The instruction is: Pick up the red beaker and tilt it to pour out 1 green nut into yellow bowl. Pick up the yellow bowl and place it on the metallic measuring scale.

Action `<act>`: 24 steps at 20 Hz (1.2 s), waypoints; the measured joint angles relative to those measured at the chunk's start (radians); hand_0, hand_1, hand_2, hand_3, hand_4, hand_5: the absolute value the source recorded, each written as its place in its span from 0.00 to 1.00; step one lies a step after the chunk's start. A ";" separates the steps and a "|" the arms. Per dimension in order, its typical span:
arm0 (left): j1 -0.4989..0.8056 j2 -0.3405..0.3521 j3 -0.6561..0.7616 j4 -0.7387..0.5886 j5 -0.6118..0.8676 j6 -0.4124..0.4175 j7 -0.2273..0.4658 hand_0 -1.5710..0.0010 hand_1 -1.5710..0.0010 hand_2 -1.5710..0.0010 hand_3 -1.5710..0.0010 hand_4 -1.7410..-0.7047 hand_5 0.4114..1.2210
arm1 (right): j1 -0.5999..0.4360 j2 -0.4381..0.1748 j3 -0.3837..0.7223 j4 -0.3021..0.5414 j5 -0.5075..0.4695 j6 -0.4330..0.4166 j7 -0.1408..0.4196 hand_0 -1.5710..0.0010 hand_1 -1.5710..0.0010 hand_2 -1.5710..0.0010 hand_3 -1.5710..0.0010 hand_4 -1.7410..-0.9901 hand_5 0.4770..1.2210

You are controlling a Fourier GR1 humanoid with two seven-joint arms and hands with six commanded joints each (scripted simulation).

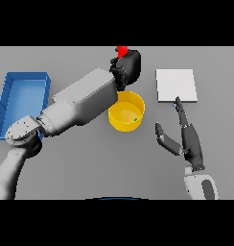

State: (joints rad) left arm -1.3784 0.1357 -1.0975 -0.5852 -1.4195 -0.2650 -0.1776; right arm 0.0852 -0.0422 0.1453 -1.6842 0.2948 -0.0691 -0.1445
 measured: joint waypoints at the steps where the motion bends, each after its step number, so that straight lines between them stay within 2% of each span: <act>1: -0.027 0.007 0.022 0.020 0.007 0.002 0.002 0.00 0.00 0.00 0.00 0.02 1.00 | 0.010 0.011 0.013 -0.002 0.005 0.000 -0.018 1.00 1.00 1.00 1.00 0.95 0.28; 3: -0.085 0.032 0.064 0.055 0.021 0.012 -0.013 0.00 0.00 0.00 0.00 0.01 1.00 | 0.004 -0.008 0.002 0.004 0.014 -0.003 -0.004 1.00 1.00 1.00 1.00 0.96 0.28; 4: -0.104 0.033 0.098 0.082 0.039 0.020 -0.004 0.00 0.00 0.00 0.20 0.01 1.00 | 0.000 -0.002 0.005 -0.003 0.018 -0.010 -0.008 1.00 1.00 1.00 1.00 0.95 0.27; 5: -0.127 0.044 0.141 0.107 0.065 0.016 0.009 0.00 0.00 0.00 0.35 0.01 1.00 | 0.012 -0.005 0.007 -0.007 0.020 -0.008 -0.016 1.00 1.00 1.00 1.00 0.95 0.27; 8: -0.181 0.091 0.253 0.179 0.143 0.042 -0.011 0.00 0.00 0.00 0.18 0.01 1.00 | 0.011 0.002 0.009 -0.014 0.009 -0.001 0.012 1.00 1.00 1.00 1.00 0.99 0.28; 9: -0.198 0.103 0.308 0.214 0.183 0.034 0.006 0.00 0.00 0.00 0.14 0.01 1.00 | 0.003 -0.003 0.002 -0.007 0.001 -0.001 -0.011 1.00 1.00 1.00 1.00 0.99 0.27; 11: -0.214 0.139 0.419 0.267 0.266 0.034 0.067 0.00 0.00 0.00 0.09 0.01 1.00 | -0.006 0.003 0.004 0.016 0.010 -0.008 -0.009 1.00 1.00 1.00 1.00 1.00 0.26; 12: -0.223 0.155 0.467 0.290 0.303 0.035 0.096 0.00 0.00 0.00 0.09 0.00 1.00 | -0.006 0.005 0.006 0.021 0.012 -0.010 -0.019 1.00 1.00 1.00 1.00 0.99 0.25; 13: -0.220 0.185 0.520 0.307 0.348 0.045 0.116 0.00 0.00 0.00 0.08 0.00 1.00 | -0.019 0.006 0.003 0.027 0.012 -0.014 -0.005 1.00 1.00 1.00 1.00 0.98 0.26; 14: -0.218 0.214 0.569 0.323 0.389 0.054 0.140 0.00 0.00 0.00 0.08 0.00 1.00 | -0.007 0.013 0.007 0.026 -0.003 -0.003 -0.023 1.00 1.00 1.00 1.00 0.98 0.26; 17: -0.171 0.305 0.707 0.357 0.513 0.117 0.221 0.00 0.00 0.00 0.08 0.00 1.00 | -0.015 0.016 -0.001 0.020 -0.024 0.002 -0.019 1.00 1.00 1.00 1.00 0.99 0.25; 19: -0.109 0.360 0.787 0.364 0.598 0.172 0.241 0.00 0.00 0.00 0.10 0.00 1.00 | -0.019 0.017 -0.006 0.030 -0.043 0.012 -0.019 1.00 1.00 1.00 1.00 0.96 0.24; 21: -0.043 0.406 0.842 0.362 0.656 0.218 0.308 0.00 0.00 0.00 0.09 0.00 1.00 | -0.035 0.010 -0.006 0.042 -0.025 0.003 -0.001 1.00 1.00 1.00 1.00 0.93 0.24; 23: 0.017 0.422 0.914 0.344 0.735 0.270 0.372 0.00 0.00 0.00 0.08 0.00 1.00 | -0.037 0.022 0.012 0.040 -0.009 0.000 -0.007 1.00 1.00 1.00 1.00 0.91 0.24; 24: 0.057 0.434 0.947 0.329 0.776 0.293 0.373 0.00 0.00 0.00 0.08 0.00 1.00 | -0.033 0.018 0.008 0.044 -0.011 -0.001 -0.006 1.00 1.00 1.00 1.00 0.92 0.23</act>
State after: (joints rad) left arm -1.3211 0.5694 -0.1507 -0.2558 -0.6436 0.0282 0.1952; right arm 0.0526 -0.0238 0.1529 -1.6404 0.2836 -0.0699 -0.1509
